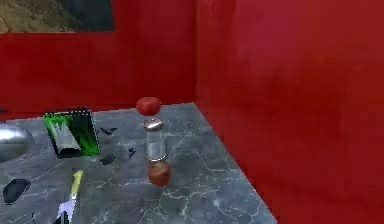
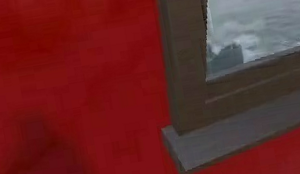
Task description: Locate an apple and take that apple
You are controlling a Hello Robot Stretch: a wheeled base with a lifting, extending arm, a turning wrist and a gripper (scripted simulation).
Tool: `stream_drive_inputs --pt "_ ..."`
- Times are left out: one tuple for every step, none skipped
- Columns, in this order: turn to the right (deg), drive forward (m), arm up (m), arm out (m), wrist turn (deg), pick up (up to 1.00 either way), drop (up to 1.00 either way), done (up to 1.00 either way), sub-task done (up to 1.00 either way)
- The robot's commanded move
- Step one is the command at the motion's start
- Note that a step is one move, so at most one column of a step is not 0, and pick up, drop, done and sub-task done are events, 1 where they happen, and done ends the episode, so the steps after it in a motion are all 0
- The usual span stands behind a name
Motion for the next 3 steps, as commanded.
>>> stream_drive_inputs --pt "-45.0 0.00 0.00 0.00 0.0 0.00 0.00 0.00 0.00" --pt "-45.0 0.00 0.00 0.00 0.0 0.00 0.00 0.00 0.00" --pt "-9.0 0.00 0.00 0.00 0.0 0.00 0.00 0.00 0.00"
